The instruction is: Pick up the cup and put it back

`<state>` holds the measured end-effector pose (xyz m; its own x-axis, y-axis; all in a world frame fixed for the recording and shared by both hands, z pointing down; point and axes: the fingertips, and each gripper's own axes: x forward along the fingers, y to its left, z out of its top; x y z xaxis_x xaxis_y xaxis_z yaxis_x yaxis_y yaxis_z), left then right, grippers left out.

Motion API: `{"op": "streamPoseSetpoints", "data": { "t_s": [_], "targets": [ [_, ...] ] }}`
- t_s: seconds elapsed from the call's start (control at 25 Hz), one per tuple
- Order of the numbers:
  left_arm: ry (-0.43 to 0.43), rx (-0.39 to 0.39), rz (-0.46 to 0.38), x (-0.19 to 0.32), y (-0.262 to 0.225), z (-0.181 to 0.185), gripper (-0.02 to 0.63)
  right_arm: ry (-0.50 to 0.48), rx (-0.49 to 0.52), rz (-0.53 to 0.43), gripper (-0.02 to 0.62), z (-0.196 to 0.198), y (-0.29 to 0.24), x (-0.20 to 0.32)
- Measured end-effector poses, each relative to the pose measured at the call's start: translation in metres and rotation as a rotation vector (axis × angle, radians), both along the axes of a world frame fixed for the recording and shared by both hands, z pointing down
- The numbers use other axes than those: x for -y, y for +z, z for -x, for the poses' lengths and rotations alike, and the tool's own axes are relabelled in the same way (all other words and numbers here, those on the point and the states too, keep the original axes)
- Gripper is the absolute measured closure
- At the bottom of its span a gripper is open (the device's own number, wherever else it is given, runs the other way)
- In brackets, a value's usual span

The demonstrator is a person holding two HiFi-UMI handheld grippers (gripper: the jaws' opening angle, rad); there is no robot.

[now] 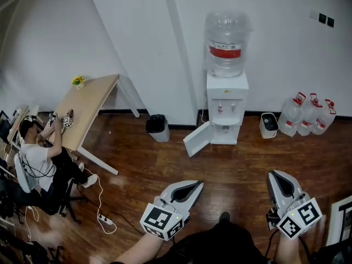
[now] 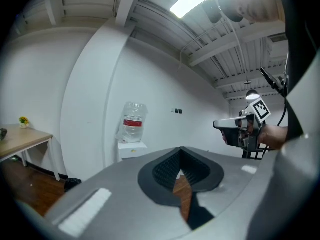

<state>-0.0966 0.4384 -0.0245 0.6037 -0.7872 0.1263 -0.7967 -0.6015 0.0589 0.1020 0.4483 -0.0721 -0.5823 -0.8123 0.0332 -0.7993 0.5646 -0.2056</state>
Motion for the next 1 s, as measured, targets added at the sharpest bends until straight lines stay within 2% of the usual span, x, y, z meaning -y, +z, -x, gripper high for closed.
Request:
{"op": "streamPoseSetpoints", "data": {
  "t_s": [0.28, 0.44, 0.76, 1.0],
  "targets": [
    [-0.033, 0.018, -0.007, 0.056, 0.007, -0.029, 0.606, -0.027, -0.001, -0.011, 0.594, -0.035, 0.003, 0.062],
    [-0.040, 0.012, -0.004, 0.074, 0.003, -0.035, 0.605, -0.029, 0.017, 0.006, 0.594, -0.042, 0.006, 0.083],
    [-0.029, -0.004, 0.008, 0.123, 0.001, -0.028, 0.604, -0.026, 0.020, 0.020, 0.594, -0.026, 0.012, 0.129],
    [-0.013, -0.017, 0.009, 0.170, 0.001, -0.002, 0.606, -0.015, -0.001, 0.029, 0.594, 0.002, 0.010, 0.177]
  ]
}}
